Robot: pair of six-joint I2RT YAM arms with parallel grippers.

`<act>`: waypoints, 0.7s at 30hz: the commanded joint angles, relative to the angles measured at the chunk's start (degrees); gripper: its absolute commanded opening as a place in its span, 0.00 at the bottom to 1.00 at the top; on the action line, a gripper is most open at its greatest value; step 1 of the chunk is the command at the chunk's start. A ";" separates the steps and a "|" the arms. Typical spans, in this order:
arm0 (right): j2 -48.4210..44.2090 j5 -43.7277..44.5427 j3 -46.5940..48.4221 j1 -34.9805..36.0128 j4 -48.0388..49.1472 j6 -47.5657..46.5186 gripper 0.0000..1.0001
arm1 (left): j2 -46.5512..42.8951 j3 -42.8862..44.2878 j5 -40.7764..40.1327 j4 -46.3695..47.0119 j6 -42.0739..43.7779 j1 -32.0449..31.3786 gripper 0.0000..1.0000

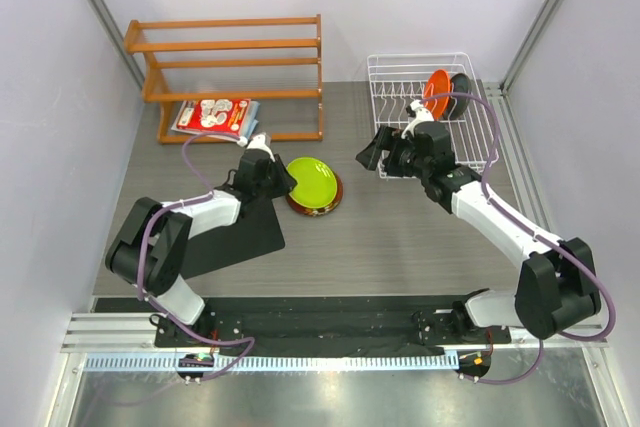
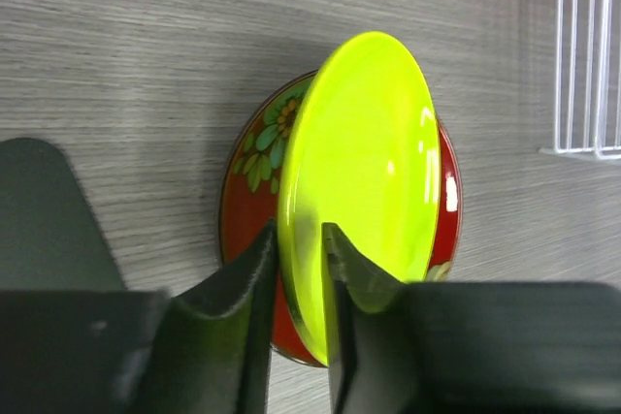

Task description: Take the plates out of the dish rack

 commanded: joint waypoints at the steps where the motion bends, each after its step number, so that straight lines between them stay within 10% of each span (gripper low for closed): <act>1: 0.19 1.67 2.99 0.06 -0.38 -1.69 0.86 | -0.83 -0.28 -0.73 -0.59 0.57 0.12 0.32; 10: 1.60 9.30 9.48 -0.46 -5.73 -6.26 0.87 | -3.38 -0.02 -0.82 -4.02 0.83 0.12 0.59; 17: 5.99 33.81 18.72 -3.79 -10.32 -13.99 1.00 | -9.96 1.38 -2.14 -9.73 3.38 0.12 0.99; 21: 13.71 36.65 28.10 -11.00 -10.14 -17.25 1.00 | -16.11 2.53 -0.91 -11.22 5.40 -0.06 1.00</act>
